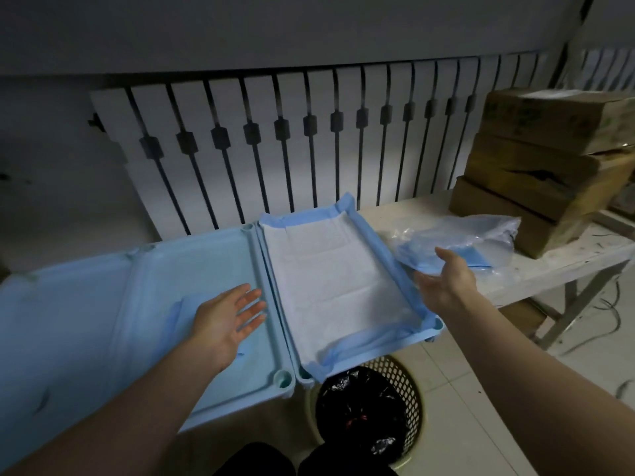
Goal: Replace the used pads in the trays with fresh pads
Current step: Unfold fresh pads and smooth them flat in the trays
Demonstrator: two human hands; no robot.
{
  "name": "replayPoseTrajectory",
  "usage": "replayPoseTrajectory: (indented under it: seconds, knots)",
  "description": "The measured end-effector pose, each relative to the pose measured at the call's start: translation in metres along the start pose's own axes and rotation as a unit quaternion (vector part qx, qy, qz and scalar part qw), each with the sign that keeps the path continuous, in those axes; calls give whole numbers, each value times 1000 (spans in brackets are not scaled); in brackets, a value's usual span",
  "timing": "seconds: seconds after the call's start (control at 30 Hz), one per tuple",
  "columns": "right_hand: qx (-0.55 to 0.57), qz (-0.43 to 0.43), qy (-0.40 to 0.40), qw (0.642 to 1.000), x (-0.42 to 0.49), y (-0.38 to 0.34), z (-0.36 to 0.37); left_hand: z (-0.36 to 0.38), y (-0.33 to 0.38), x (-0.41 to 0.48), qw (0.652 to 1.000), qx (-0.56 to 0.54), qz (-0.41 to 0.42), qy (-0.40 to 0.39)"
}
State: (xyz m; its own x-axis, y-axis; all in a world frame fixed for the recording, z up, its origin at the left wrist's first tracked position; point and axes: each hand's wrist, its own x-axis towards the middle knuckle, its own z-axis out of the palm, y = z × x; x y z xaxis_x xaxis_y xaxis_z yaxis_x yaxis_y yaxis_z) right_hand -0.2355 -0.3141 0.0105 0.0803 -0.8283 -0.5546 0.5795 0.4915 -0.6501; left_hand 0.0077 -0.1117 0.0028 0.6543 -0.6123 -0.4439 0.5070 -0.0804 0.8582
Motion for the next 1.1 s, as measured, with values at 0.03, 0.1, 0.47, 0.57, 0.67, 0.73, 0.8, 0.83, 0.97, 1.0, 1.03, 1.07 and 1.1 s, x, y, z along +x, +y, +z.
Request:
replayPoseTrajectory:
  seconds: [0.03,0.1,0.47,0.57,0.67,0.73,0.8,0.83,0.97,1.0,1.03,1.07,1.1]
  knots:
    - [5,-8,8,1000,1,0,1,-8,2,0,999,16,26,21]
    - [38,-14,27,999,-4,-1,4,-31,5,0,990,63,92,85]
    - [-68,67,-141,985,-96,86,75,-147,-26,18,797,569,199,33]
    - [-154,78,-188,967,-117,117,84,-147,-30,20,742,639,202,-30]
    - [-243,76,-223,941,-135,146,88,-146,-28,22,721,662,206,-25]
    - [-290,78,-238,924,-145,162,88,-142,-26,21,739,637,219,20]
    - [-349,72,-244,902,-149,177,87,-137,-22,18,747,632,197,66]
    - [-385,65,-243,888,-150,183,86,-135,-20,16,746,635,183,86]
    - [-541,0,-237,807,-150,202,84,-130,-16,20,798,570,151,123]
    - [-564,-11,-238,791,-150,205,83,-129,-16,22,829,529,135,121]
    - [-580,-14,-242,778,-149,207,82,-129,-16,24,862,480,116,115]
    - [-595,-15,-246,765,-148,209,80,-129,-16,25,888,436,97,109]
    - [-611,-19,-254,750,-148,211,78,-129,-16,25,907,399,83,106]
